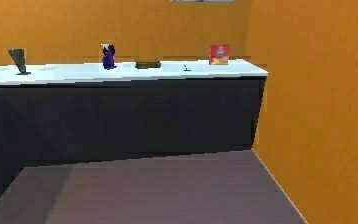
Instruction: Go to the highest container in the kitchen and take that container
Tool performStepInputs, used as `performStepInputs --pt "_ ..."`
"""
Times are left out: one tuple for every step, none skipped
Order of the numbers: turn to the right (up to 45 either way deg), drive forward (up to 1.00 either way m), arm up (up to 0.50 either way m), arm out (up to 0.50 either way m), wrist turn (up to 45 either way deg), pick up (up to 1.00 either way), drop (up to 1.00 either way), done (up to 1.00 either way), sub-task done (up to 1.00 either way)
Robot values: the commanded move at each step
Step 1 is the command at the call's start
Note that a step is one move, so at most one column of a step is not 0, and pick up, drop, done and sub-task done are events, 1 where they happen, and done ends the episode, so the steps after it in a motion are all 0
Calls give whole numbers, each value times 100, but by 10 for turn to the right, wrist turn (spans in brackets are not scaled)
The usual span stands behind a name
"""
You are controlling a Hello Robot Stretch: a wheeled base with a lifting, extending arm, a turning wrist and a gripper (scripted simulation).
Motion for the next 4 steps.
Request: performStepInputs --pt "-60 0 0 0 0 0 0 0 0" --pt "0 100 0 0 0 0 0 0 0" --pt "0 30 0 0 0 0 0 0 0" --pt "-450 0 0 0 0 0 0 0 0"
